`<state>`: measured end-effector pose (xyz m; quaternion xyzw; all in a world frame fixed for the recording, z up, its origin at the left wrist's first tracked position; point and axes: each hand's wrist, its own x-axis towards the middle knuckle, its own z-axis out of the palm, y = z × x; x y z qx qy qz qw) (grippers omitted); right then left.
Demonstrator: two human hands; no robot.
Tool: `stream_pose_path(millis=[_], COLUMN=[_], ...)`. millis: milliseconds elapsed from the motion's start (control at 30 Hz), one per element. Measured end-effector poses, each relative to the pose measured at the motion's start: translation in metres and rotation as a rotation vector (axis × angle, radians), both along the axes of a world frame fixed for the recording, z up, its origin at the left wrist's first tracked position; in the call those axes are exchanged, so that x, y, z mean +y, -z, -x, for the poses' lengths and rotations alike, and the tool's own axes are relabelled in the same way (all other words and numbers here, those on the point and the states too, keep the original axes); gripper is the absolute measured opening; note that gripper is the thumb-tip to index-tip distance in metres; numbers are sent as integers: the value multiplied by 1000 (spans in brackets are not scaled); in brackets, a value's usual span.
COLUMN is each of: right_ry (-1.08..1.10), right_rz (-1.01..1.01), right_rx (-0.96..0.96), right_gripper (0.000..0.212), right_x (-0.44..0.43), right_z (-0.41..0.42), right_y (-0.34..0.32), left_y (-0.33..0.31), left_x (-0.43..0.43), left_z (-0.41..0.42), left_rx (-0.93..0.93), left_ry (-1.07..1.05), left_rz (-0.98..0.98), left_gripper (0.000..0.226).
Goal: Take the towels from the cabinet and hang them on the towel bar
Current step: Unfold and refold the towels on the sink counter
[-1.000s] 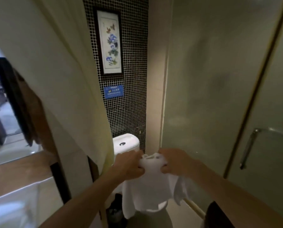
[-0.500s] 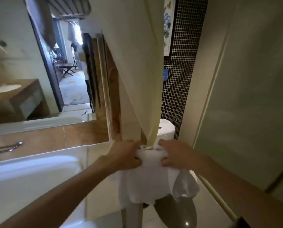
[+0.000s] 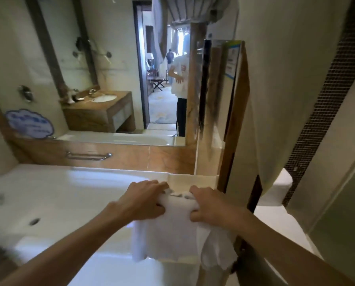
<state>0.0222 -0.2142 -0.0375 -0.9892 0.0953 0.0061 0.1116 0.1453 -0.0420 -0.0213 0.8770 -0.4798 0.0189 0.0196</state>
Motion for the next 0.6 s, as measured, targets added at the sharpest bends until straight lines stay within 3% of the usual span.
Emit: stream_pose_path(millis=[300,600], right_ry=[-421,-849], right_rz=[27,-18], right_rx=[-44,-146], right_gripper=[42,46], right_x=[80,196], right_z=[-103,-134], right_y=[2,-12], left_y=[8,-13], left_x=[111,214], left_z=[-13,58], left_rx=[-55,-82], left_ry=[-509,-1022], left_rz=[54,51], left_gripper=[48,52])
